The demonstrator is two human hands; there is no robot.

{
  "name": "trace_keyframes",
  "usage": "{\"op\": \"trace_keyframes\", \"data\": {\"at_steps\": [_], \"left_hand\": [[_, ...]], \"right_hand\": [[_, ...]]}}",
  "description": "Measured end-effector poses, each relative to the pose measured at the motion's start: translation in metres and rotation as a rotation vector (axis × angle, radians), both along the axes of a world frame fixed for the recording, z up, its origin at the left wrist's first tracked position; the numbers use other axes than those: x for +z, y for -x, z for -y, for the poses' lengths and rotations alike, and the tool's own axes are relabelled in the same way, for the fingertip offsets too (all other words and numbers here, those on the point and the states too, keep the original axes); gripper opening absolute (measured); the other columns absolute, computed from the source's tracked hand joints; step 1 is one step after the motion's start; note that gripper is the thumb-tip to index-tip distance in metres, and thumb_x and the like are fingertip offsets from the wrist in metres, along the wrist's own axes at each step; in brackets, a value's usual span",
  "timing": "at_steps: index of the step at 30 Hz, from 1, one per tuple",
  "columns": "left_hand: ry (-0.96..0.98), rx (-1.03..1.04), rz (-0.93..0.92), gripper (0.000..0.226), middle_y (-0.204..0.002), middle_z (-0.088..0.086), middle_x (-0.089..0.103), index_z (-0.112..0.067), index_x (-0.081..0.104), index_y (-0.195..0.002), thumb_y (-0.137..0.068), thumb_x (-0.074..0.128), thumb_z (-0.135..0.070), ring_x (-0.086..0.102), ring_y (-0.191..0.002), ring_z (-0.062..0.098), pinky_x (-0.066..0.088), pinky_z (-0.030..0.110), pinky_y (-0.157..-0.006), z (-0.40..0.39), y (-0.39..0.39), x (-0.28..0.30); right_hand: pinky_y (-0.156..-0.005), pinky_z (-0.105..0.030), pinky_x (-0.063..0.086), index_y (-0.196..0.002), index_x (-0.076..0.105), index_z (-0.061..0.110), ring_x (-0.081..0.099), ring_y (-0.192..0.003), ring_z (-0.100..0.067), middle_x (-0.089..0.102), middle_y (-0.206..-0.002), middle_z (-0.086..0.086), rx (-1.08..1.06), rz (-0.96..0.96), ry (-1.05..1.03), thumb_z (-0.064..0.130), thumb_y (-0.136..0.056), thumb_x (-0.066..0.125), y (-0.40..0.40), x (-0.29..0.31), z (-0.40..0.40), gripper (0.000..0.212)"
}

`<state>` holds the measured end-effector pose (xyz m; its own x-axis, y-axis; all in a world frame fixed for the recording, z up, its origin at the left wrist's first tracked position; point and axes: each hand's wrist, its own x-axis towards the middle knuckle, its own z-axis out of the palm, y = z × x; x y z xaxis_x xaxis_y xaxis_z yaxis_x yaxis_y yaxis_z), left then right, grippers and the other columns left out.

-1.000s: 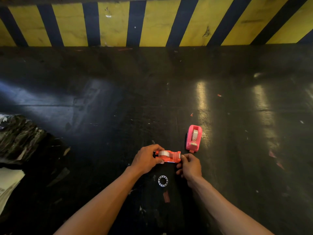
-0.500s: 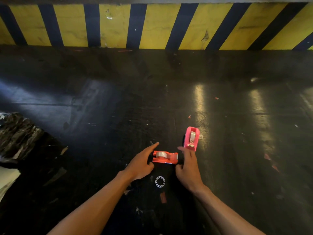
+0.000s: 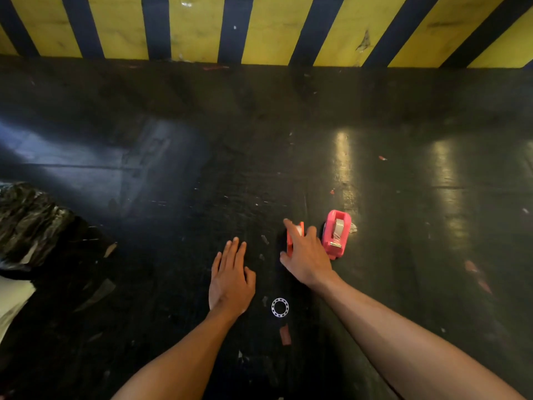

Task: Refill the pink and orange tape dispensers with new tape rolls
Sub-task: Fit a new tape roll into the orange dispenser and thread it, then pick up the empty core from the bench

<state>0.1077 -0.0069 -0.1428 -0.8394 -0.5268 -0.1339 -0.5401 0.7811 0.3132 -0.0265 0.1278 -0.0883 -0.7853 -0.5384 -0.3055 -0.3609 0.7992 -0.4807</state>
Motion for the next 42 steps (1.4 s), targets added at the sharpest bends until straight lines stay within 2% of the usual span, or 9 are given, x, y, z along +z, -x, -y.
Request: {"op": "trace_keyframes", "data": {"at_steps": [7,11,14,23,26,29,36,38,42], "left_hand": [[0.008,0.01,-0.012,0.062,-0.169,-0.001,0.011,-0.022,0.019,-0.158,-0.1,0.04,-0.032,0.003,-0.155,0.012,0.007,0.038,-0.127,0.0,0.001,0.0],[-0.003,0.011,-0.023,0.062,-0.169,-0.001,0.013,-0.021,0.022,-0.157,-0.1,0.041,-0.032,0.004,-0.155,0.012,0.006,0.037,-0.127,0.0,-0.001,-0.001],[-0.001,0.015,-0.032,0.061,-0.168,0.0,0.016,-0.021,0.025,-0.157,-0.099,0.041,-0.032,0.005,-0.155,0.012,0.009,0.039,-0.127,0.0,0.0,-0.003],[-0.054,0.009,-0.041,0.06,-0.168,-0.001,0.016,-0.022,0.027,-0.156,-0.099,0.044,-0.029,0.007,-0.155,0.012,0.011,0.041,-0.127,0.002,0.0,-0.003],[-0.094,0.01,-0.066,0.059,-0.168,-0.001,0.019,-0.022,0.03,-0.155,-0.099,0.048,-0.027,0.008,-0.155,0.013,0.011,0.041,-0.127,0.005,0.0,-0.001],[-0.196,0.013,-0.08,0.06,-0.168,0.001,0.018,-0.021,0.033,-0.154,-0.098,0.054,-0.021,0.008,-0.155,0.015,0.009,0.043,-0.127,0.007,0.001,0.004],[-0.307,-0.306,-0.025,0.064,-0.147,-0.003,0.039,-0.03,0.039,-0.15,-0.093,0.061,-0.048,0.037,-0.137,0.016,0.037,0.039,-0.115,-0.018,-0.022,0.036],[-0.32,-0.453,0.106,0.075,-0.143,-0.005,0.038,-0.034,0.035,-0.151,-0.086,0.065,-0.058,0.038,-0.13,0.014,0.038,0.037,-0.113,-0.03,-0.027,0.038],[-0.306,-0.591,0.236,0.054,-0.137,-0.006,0.043,-0.033,0.049,-0.139,-0.089,0.07,-0.038,0.046,-0.123,0.012,0.046,0.033,-0.106,-0.039,-0.022,0.039]], "right_hand": [[-0.097,-0.049,0.05,-0.152,0.017,0.039,0.049,-0.125,-0.045,0.032,-0.145,-0.023,-0.111,0.01,-0.018,0.036,-0.089,0.066,0.031,-0.006,0.033,0.08],[-0.096,-0.048,0.045,-0.153,0.014,0.041,0.05,-0.118,-0.04,0.047,-0.13,-0.022,-0.137,-0.232,-0.029,0.066,-0.089,0.046,0.032,0.006,0.031,0.076],[-0.103,-0.05,0.036,-0.153,0.021,0.038,0.041,-0.125,-0.039,0.042,-0.138,-0.019,-0.265,-0.357,0.018,0.055,-0.091,0.048,0.04,0.015,0.01,0.07],[-0.107,-0.053,0.038,-0.144,0.043,0.023,0.028,-0.135,-0.048,0.031,-0.148,-0.02,-0.272,0.028,-0.134,0.011,-0.082,0.061,0.07,0.011,-0.03,0.065],[-0.111,-0.055,0.036,-0.148,0.039,0.026,0.023,-0.141,-0.047,0.025,-0.156,-0.019,-0.241,0.066,-0.142,0.012,-0.085,0.064,0.075,0.017,-0.03,0.069],[-0.115,-0.058,0.026,-0.154,0.024,0.036,0.016,-0.147,-0.045,0.014,-0.164,-0.016,-0.235,0.072,-0.12,0.036,-0.088,0.064,0.072,0.019,-0.038,0.077],[-0.093,-0.04,0.049,-0.121,0.054,0.015,0.054,-0.114,-0.029,0.053,-0.123,-0.011,-0.382,-0.257,0.214,0.027,-0.089,0.064,0.013,0.034,-0.105,0.035],[-0.085,-0.04,0.052,-0.117,0.05,0.019,0.057,-0.109,-0.028,0.052,-0.122,-0.008,-0.331,-0.119,0.071,0.033,-0.087,0.065,-0.006,0.032,-0.13,0.037],[-0.098,-0.045,0.052,-0.148,0.025,0.029,0.05,-0.128,-0.037,0.026,-0.155,-0.015,0.023,0.272,-0.526,0.046,-0.075,0.075,-0.038,0.027,-0.163,0.09]]}}
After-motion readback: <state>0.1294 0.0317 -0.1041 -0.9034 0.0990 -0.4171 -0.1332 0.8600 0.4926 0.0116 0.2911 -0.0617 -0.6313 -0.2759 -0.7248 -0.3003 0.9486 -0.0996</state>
